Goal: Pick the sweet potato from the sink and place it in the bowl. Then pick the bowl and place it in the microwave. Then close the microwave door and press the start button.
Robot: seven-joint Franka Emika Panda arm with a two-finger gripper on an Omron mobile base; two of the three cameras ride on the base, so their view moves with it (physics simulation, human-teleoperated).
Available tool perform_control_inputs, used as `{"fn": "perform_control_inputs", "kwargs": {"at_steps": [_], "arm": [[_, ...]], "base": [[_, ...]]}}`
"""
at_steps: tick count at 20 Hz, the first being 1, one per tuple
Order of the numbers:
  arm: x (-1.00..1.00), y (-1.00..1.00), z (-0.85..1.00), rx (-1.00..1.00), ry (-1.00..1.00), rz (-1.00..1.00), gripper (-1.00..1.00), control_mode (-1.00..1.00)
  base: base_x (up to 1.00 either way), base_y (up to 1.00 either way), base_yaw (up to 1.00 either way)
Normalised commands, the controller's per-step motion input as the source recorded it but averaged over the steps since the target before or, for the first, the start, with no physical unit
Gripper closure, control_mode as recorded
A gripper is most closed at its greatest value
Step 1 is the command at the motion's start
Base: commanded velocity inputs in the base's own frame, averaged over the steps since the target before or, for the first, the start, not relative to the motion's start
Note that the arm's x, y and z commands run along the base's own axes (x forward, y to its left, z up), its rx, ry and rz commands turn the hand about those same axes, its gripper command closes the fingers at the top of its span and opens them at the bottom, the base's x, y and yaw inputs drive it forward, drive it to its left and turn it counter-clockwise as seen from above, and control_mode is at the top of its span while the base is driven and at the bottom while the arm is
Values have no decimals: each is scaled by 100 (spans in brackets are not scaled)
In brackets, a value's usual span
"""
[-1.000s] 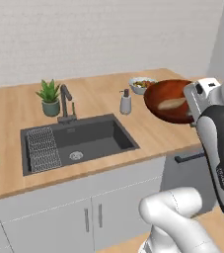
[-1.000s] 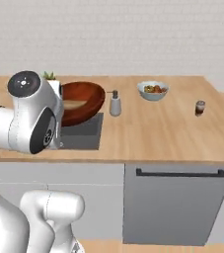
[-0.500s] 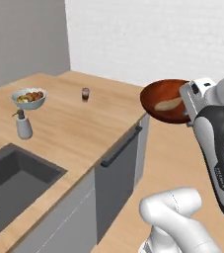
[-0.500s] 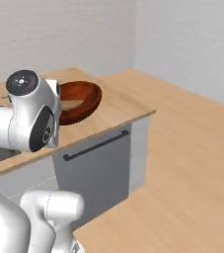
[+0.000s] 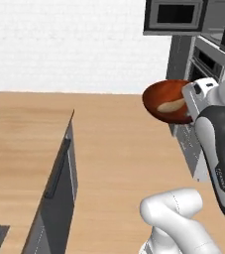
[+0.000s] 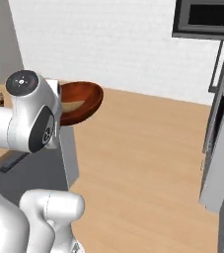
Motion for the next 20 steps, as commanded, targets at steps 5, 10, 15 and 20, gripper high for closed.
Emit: {"fn": "perform_control_inputs", "kwargs": {"at_steps": [5,10,15,20], "arm": [[0,0,0,0,0,0,100,100],[0,0,0,0,0,0,100,100],[0,0,0,0,0,0,100,100],[0,0,0,0,0,0,100,100]], "base": [[38,-1,-50],[84,0,-49],[100,10,-48],[100,73,-49]]}}
